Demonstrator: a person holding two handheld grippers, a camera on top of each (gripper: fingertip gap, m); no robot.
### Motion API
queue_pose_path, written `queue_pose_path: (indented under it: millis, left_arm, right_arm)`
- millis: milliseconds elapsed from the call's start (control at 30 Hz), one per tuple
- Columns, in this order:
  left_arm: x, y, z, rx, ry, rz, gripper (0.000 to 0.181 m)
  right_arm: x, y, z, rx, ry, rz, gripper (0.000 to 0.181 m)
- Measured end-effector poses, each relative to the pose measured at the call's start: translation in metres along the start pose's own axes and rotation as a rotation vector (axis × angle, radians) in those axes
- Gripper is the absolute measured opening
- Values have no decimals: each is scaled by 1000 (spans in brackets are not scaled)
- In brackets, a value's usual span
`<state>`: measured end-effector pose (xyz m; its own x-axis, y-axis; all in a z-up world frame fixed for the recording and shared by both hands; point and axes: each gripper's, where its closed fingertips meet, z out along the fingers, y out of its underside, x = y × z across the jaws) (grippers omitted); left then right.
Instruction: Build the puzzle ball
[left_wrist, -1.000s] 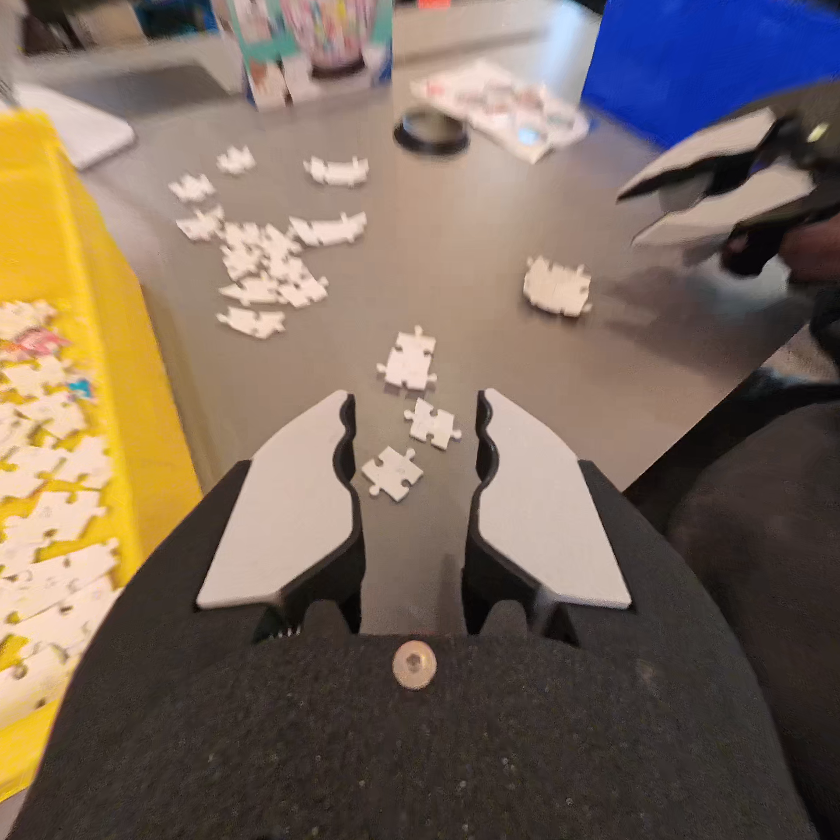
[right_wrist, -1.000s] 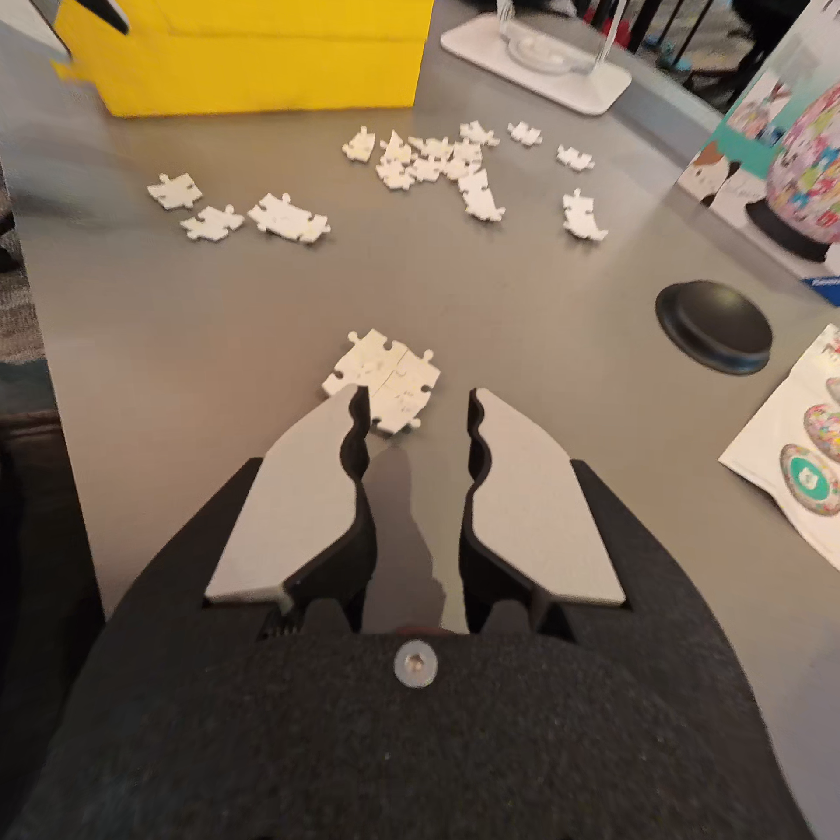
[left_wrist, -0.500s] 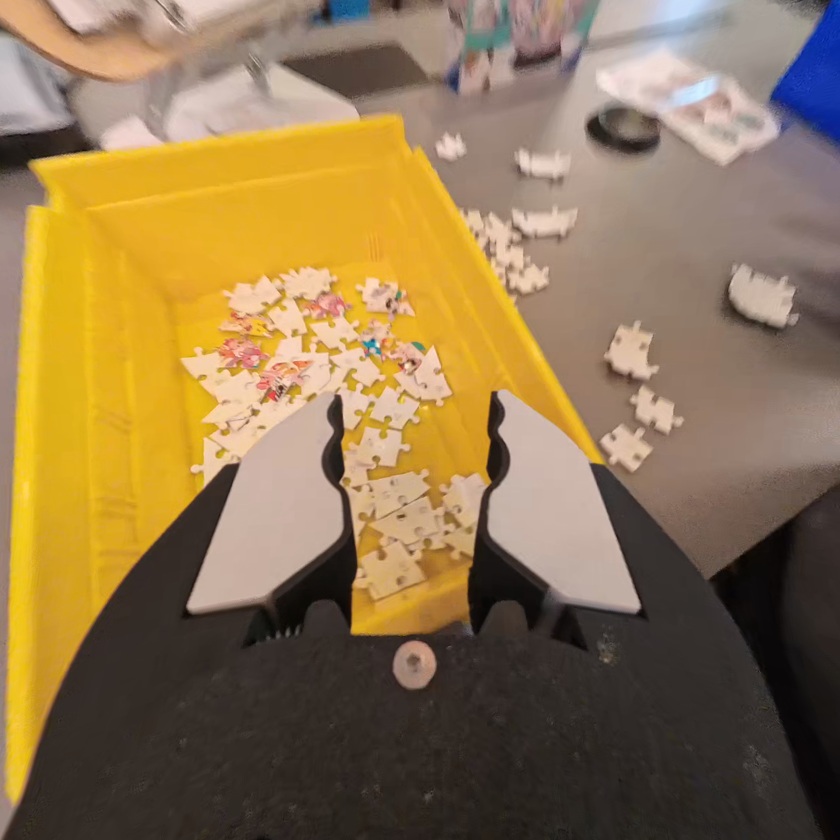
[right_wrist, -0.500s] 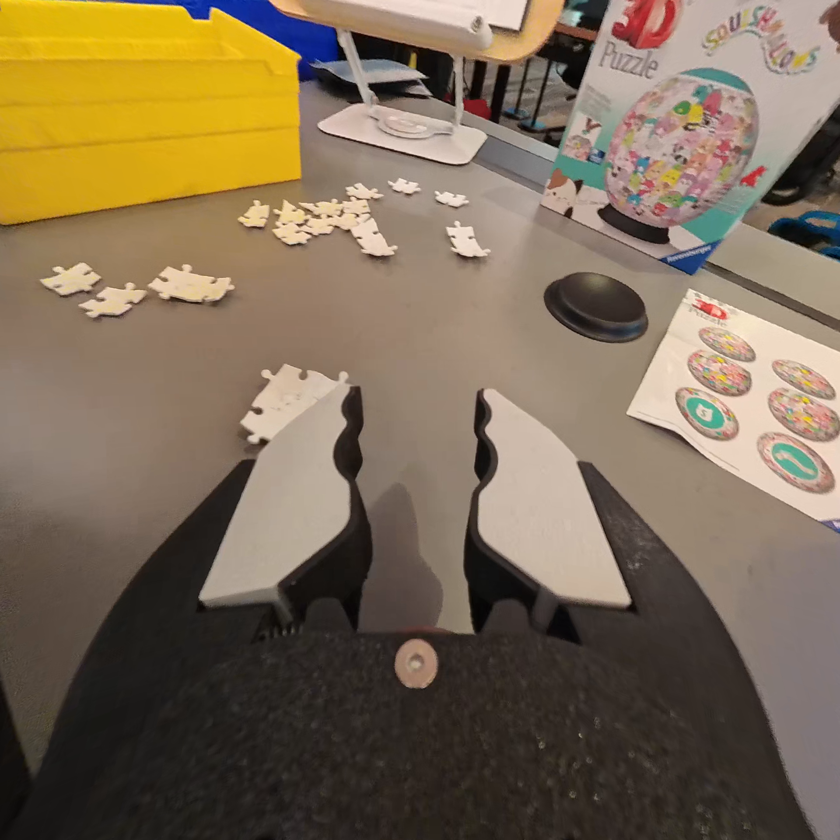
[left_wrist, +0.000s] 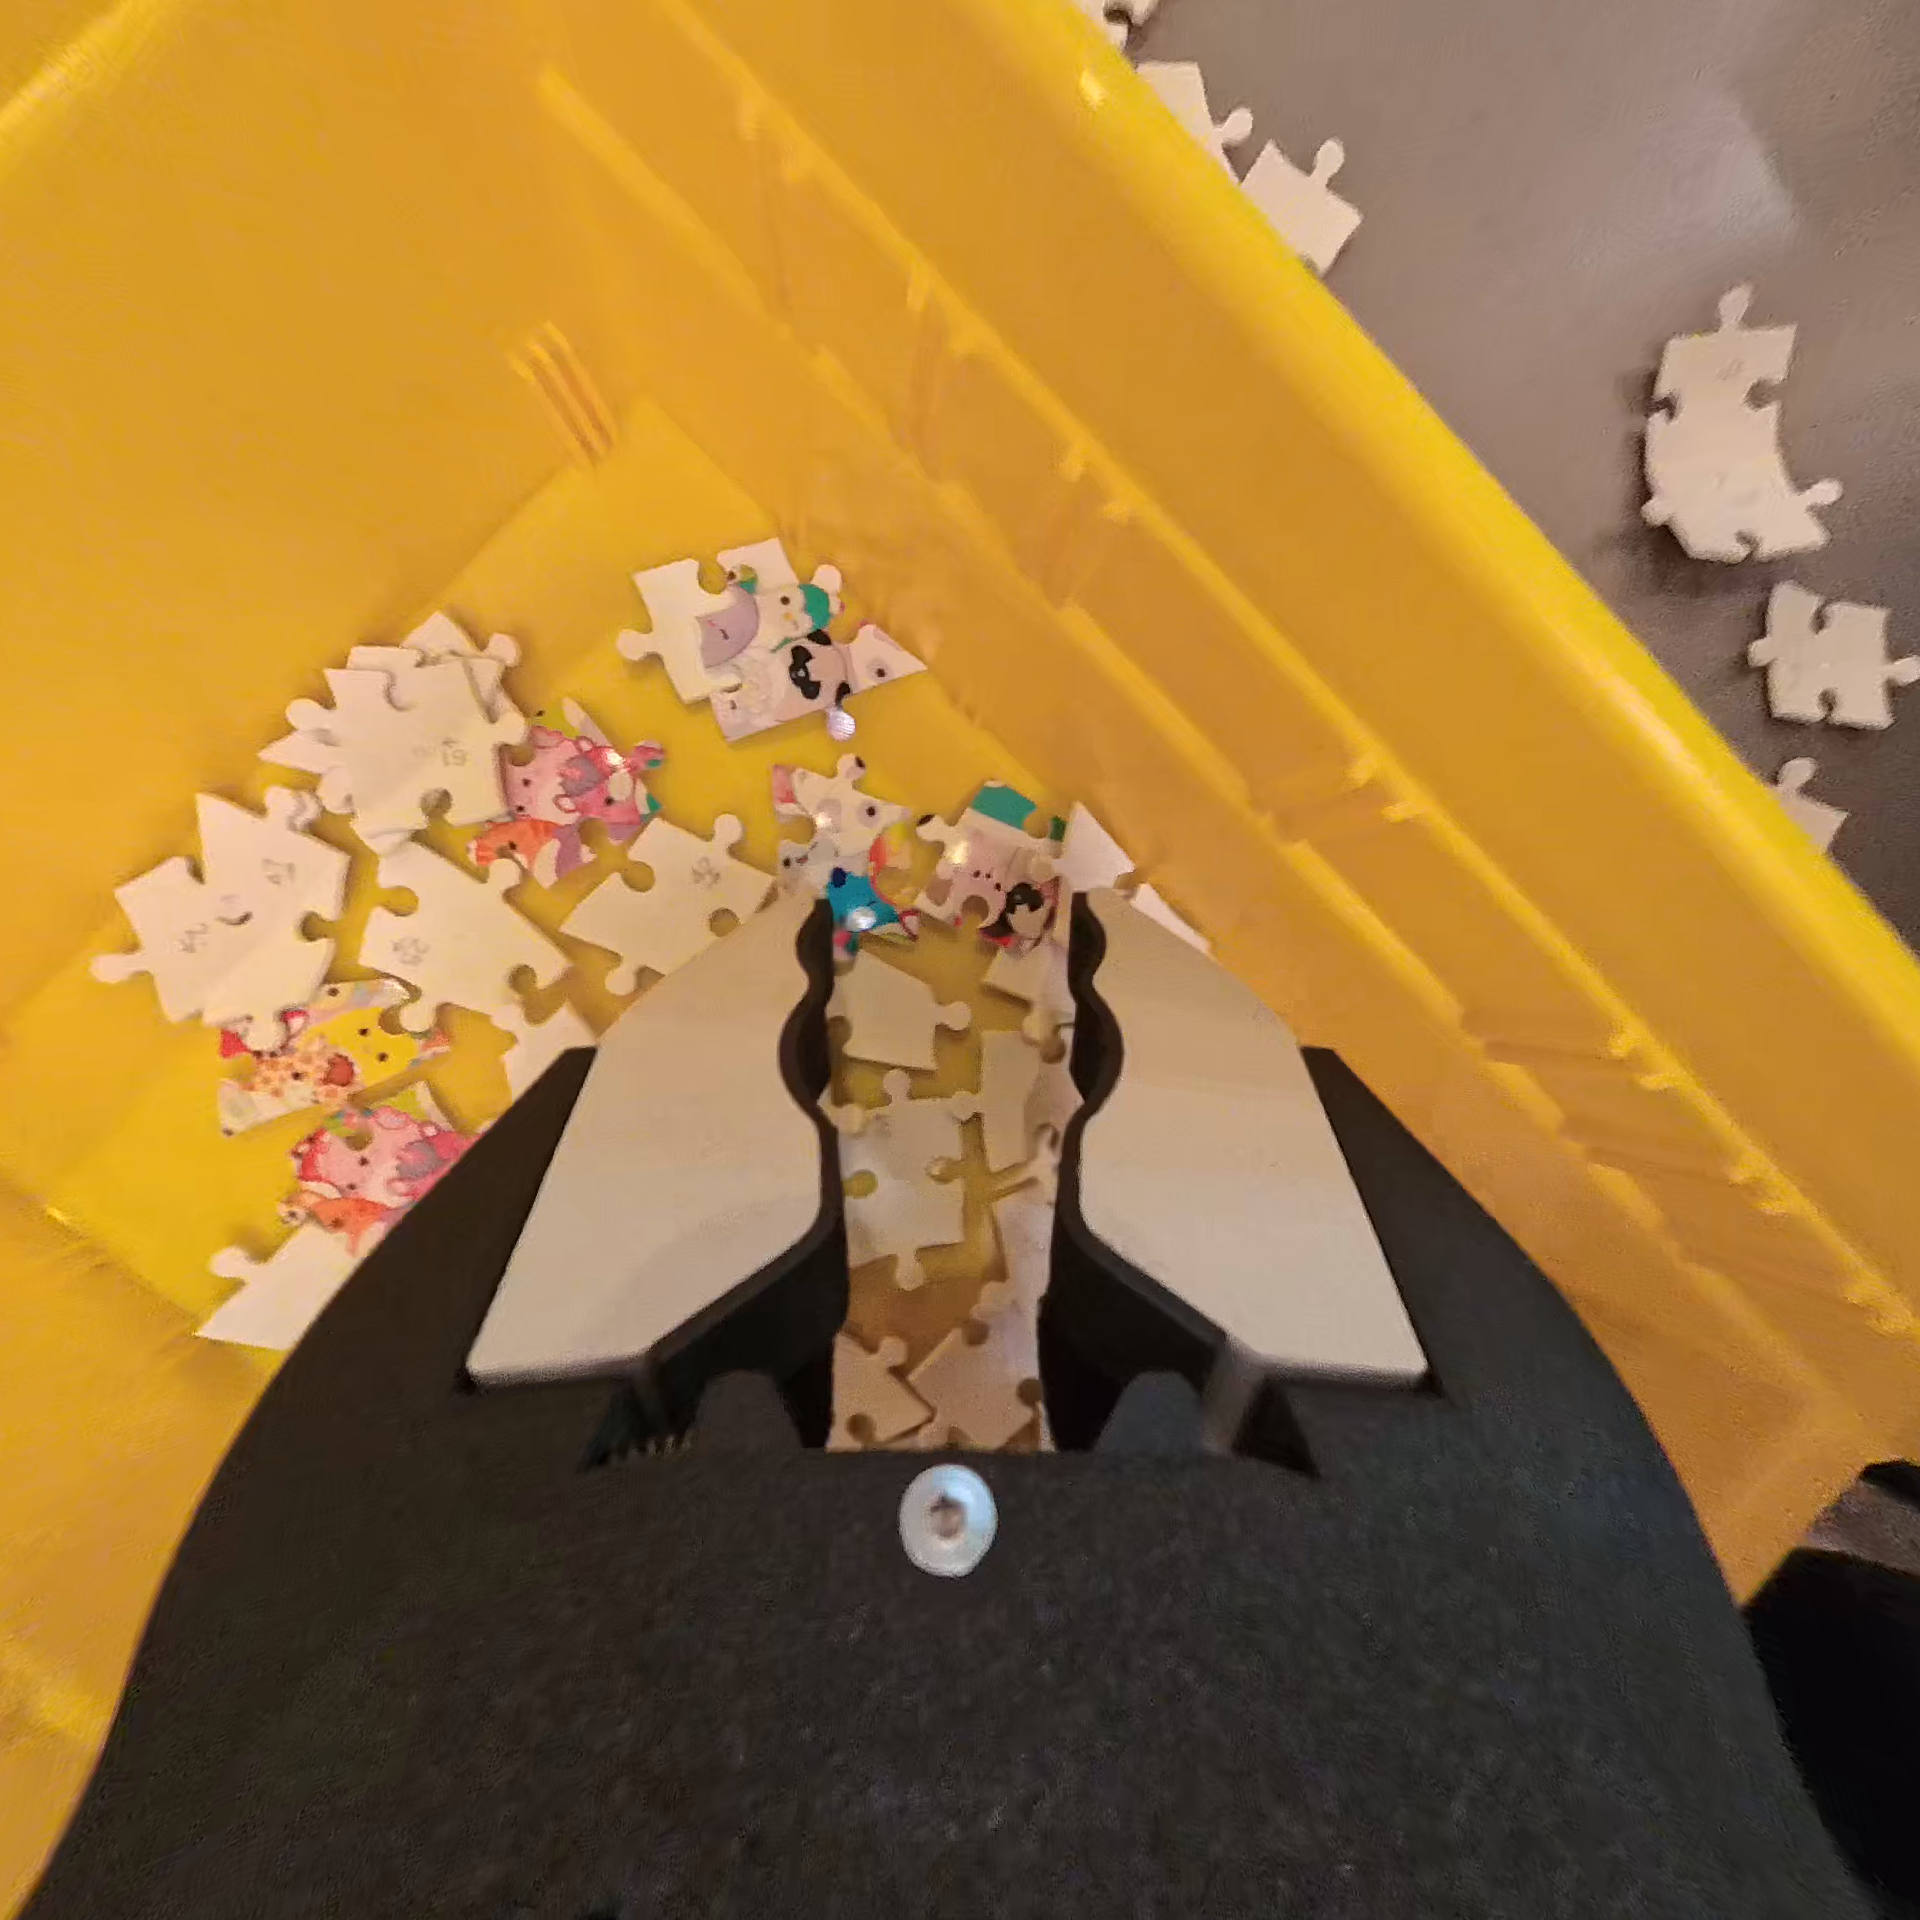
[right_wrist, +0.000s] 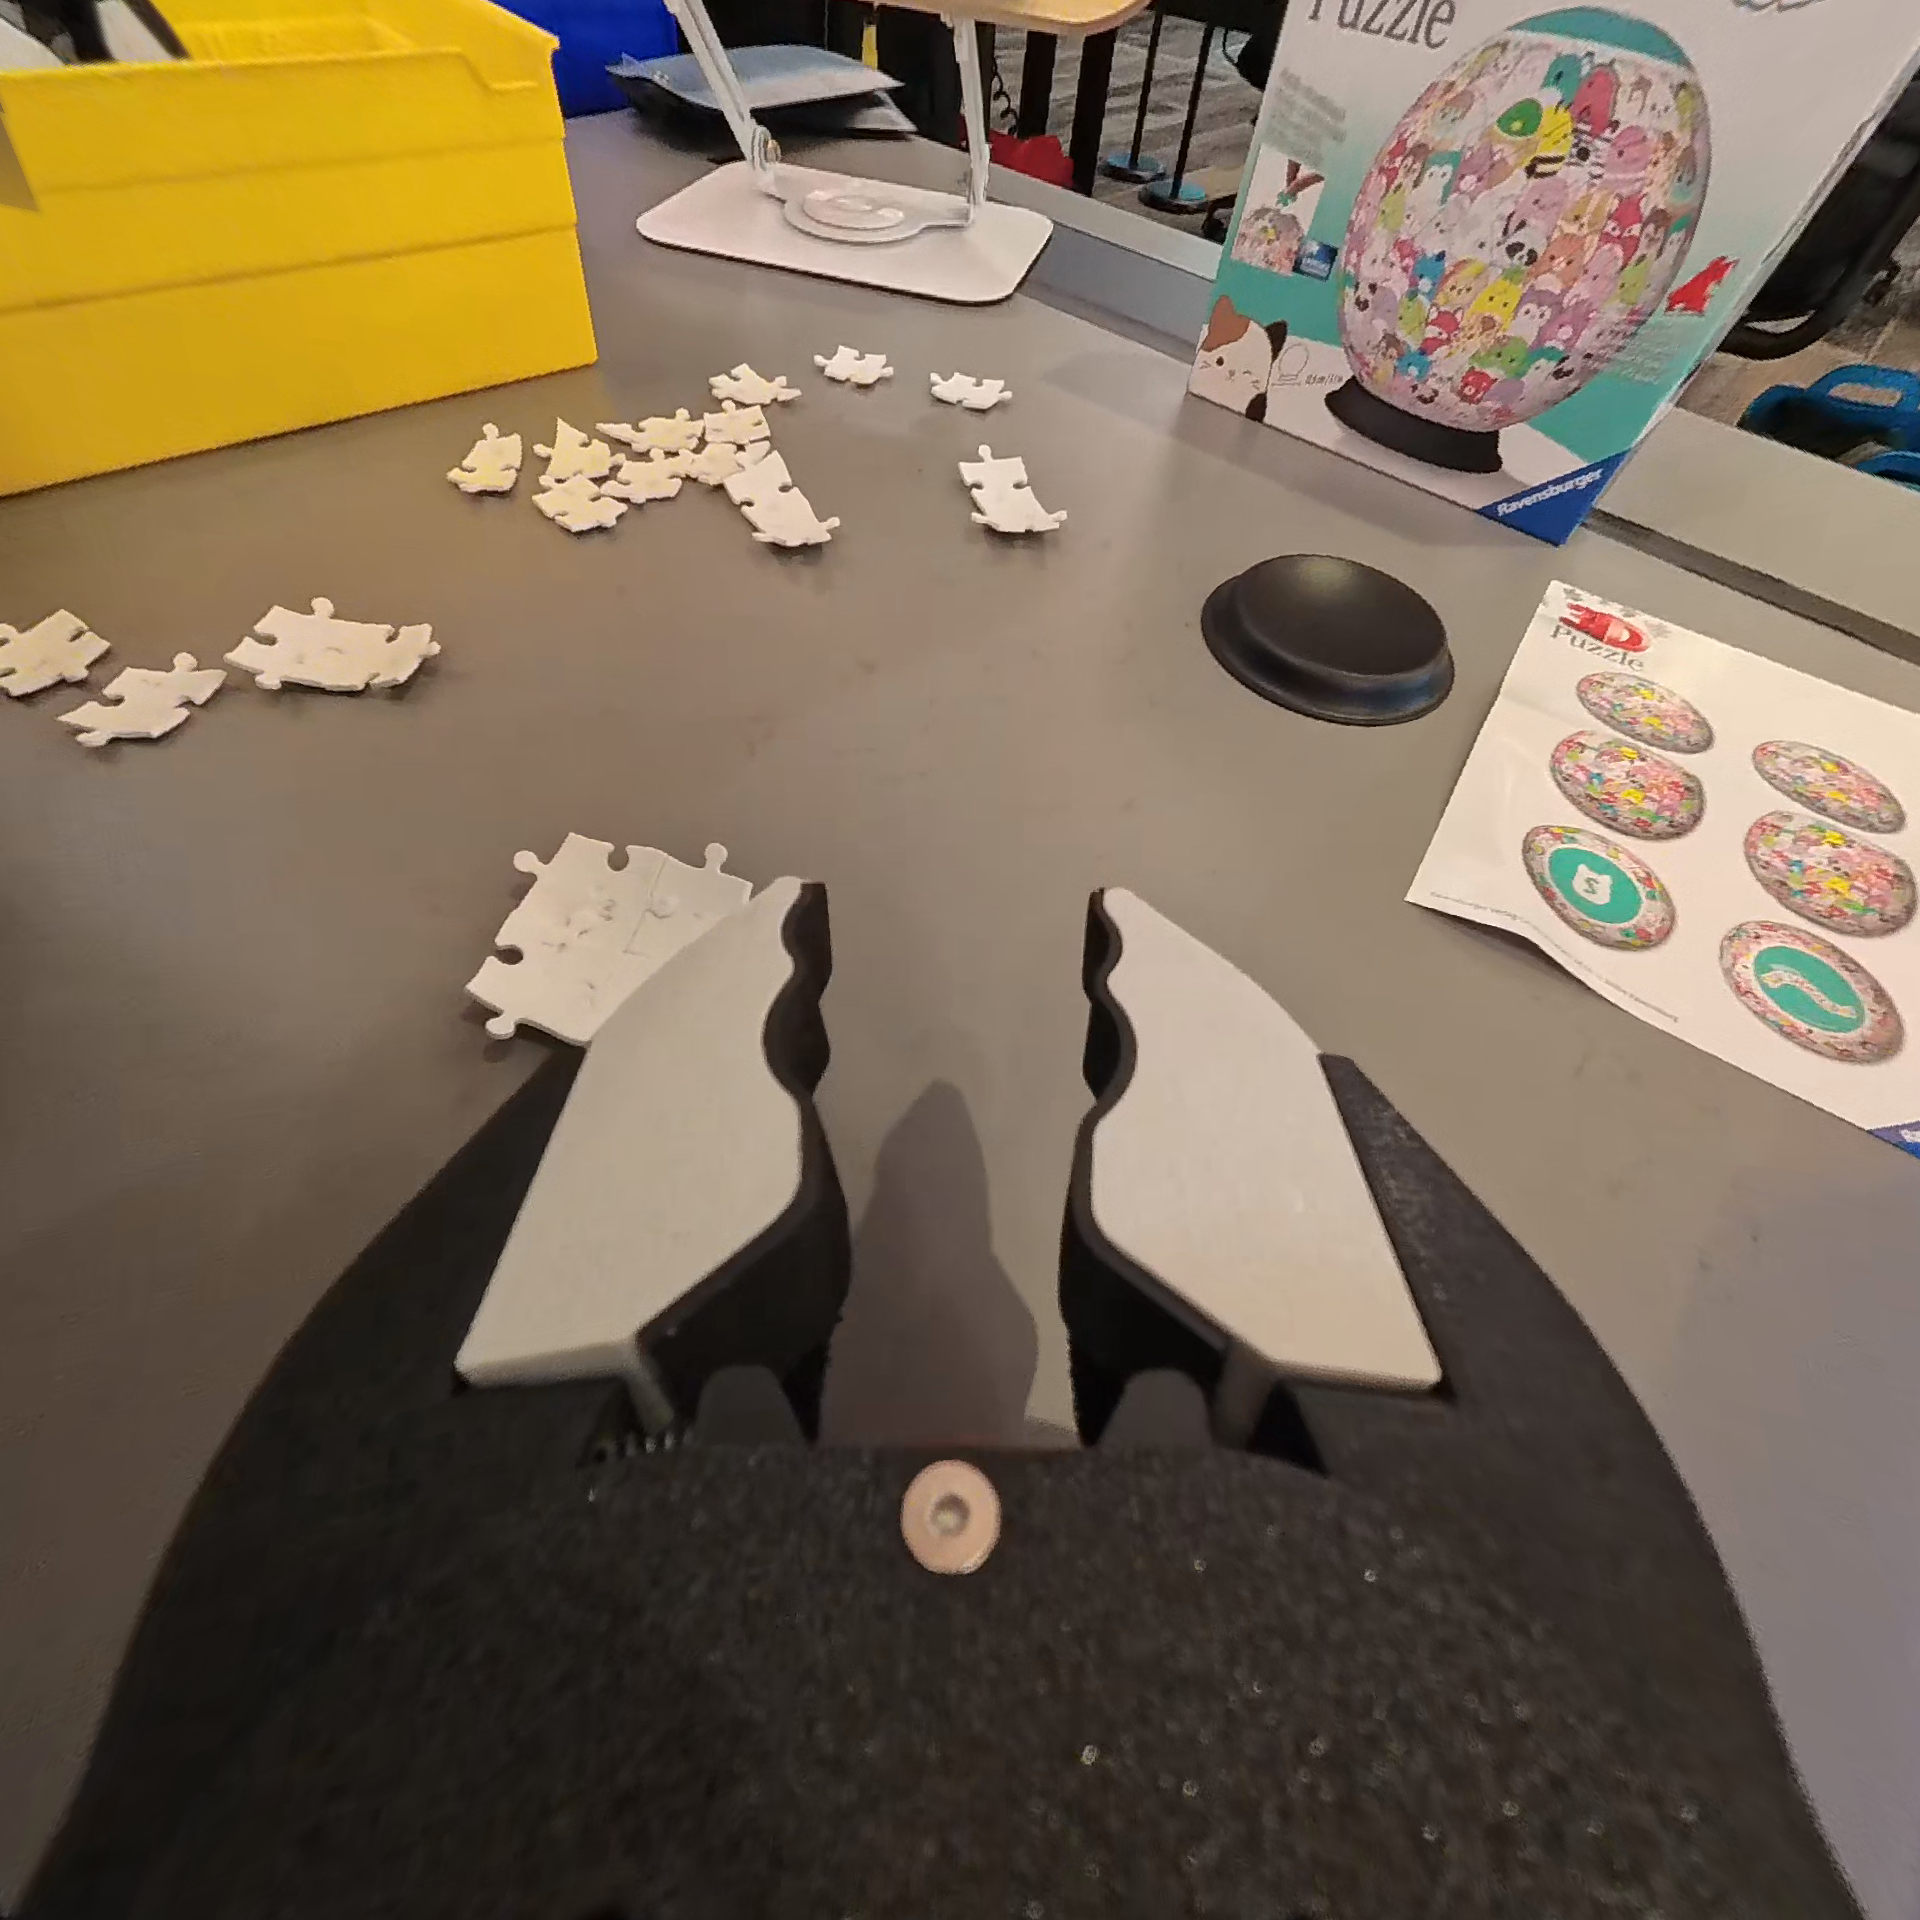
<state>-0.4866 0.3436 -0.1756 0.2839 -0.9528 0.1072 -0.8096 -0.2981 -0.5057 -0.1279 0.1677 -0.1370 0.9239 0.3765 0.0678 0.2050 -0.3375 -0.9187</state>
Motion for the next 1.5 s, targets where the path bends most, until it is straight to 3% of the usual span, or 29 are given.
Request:
queue_pose_path:
  millis: [200,433,733,967,1200,1367,1500]
  left_arm:
    - [9,12,5,-95,46,125,34]
    - [23,20,7,-96,30,167,28]
    - [26,34,-11,-49,-2,83,9]
    - [16,51,-24,-40,-76,-10,19]
    - [13,29,-18,-1,-109,71,34]
    - [17,18,-1,-26,-36,92,42]
    - [12,20,1,-61,-93,117,25]
  right_arm:
    - [-3,4,4,-34,-12,-19,46]
    - [-5,5,5,-47,-12,-40,46]
    - [-11,8,7,-72,-12,-94,45]
    - [-13,9,8,-77,-18,-105,45]
    - [-14,9,9,-82,-23,-107,45]
    - [-14,9,8,-77,-22,-113,45]
    - [-14,9,9,-83,-27,-107,45]
